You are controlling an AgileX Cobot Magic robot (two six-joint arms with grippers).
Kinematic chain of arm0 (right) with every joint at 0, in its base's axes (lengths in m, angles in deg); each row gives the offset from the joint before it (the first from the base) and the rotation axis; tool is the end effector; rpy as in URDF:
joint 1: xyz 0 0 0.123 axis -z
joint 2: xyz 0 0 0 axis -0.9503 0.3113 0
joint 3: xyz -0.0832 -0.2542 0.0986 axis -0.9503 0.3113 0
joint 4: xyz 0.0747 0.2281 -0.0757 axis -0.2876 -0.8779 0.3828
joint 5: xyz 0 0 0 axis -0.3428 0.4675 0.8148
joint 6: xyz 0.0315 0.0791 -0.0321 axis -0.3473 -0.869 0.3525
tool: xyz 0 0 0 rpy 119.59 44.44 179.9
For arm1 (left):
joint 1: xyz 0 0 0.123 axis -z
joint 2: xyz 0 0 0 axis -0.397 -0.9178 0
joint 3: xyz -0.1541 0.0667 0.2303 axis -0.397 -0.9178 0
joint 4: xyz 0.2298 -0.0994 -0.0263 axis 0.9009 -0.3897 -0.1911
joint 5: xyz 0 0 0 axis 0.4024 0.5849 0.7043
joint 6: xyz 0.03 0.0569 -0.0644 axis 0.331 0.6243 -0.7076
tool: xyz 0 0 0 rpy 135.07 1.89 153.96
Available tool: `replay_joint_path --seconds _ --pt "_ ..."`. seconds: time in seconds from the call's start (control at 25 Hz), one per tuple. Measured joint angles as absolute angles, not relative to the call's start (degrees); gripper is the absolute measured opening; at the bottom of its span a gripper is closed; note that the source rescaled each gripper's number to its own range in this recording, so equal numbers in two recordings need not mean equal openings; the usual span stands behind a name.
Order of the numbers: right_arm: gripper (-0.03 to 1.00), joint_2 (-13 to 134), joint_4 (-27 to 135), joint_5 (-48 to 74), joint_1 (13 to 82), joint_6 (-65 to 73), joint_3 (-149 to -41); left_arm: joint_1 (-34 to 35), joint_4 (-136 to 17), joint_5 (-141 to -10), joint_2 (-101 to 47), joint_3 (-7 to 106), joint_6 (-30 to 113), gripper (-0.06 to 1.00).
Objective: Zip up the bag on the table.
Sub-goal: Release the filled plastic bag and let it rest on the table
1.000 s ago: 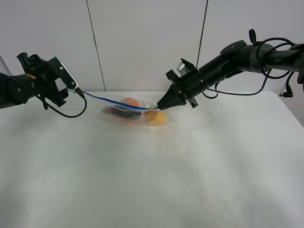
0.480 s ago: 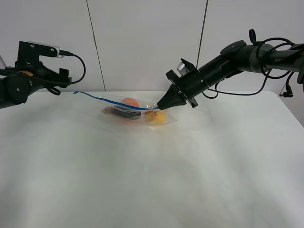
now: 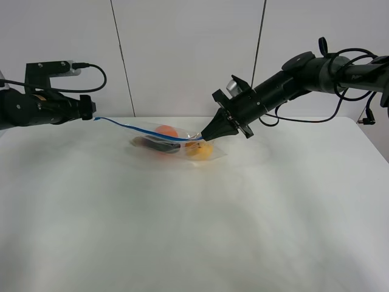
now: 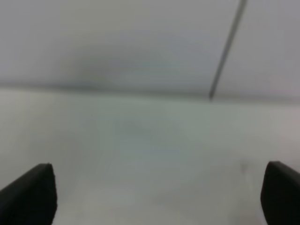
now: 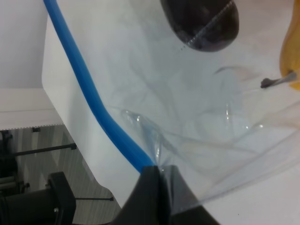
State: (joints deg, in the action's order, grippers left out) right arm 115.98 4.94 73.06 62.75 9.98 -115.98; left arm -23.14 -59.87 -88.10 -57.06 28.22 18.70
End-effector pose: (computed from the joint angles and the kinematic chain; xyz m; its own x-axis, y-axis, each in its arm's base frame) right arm 0.4408 0.1429 0.1893 -0.9630 -0.1581 -0.2184 -0.2696 0.5862 0.7640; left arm 0.3865 0.0018 0.1983 -0.5142 -0.0414 -0.8567 -0.0508 0.9985 -0.0178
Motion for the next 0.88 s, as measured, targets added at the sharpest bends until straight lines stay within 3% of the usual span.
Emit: replay_joint_path --seconds 0.44,0.88 --pt "0.0 116.0 5.0 73.1 62.7 10.0 -116.0 -23.1 -59.1 -43.9 -56.7 43.8 22.0 1.0" --pt "0.0 116.0 5.0 73.1 62.7 9.9 -116.0 -23.3 -39.9 -16.5 -56.7 57.2 8.8 1.0"
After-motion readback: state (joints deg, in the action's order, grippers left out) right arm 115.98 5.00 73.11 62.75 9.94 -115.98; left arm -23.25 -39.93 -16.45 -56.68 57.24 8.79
